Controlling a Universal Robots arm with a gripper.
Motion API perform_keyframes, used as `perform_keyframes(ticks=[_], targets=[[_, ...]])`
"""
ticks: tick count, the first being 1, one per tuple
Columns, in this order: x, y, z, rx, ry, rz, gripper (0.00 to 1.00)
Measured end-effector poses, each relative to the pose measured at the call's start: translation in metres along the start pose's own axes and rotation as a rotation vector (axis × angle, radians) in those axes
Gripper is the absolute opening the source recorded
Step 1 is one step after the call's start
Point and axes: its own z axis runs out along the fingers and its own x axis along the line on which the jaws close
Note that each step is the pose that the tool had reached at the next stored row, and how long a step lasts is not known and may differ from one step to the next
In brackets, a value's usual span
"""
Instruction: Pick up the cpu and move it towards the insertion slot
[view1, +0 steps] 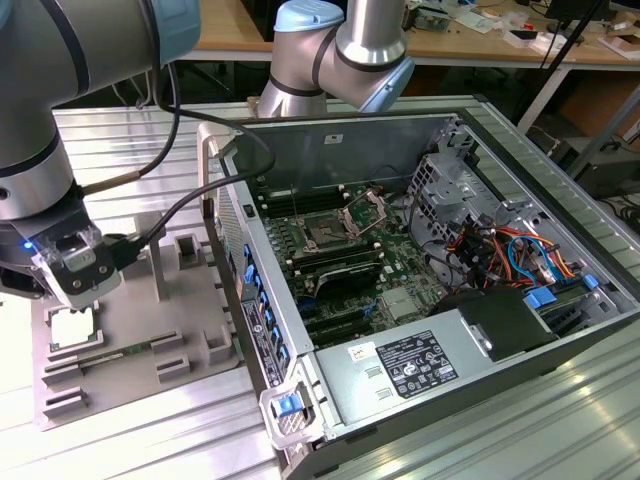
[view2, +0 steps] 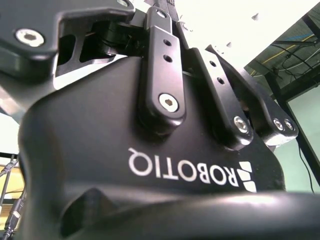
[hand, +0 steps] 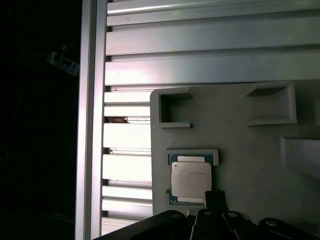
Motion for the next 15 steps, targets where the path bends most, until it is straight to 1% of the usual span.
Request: perform_keyframes(ticks=[5, 15], targets=[[0.0033, -0.0004, 0.0015, -0.0002, -0.0003, 0.0, 0.11], [0.0047, -0.0007, 0.0037, -0.0001, -0.0002, 0.0, 0.11]])
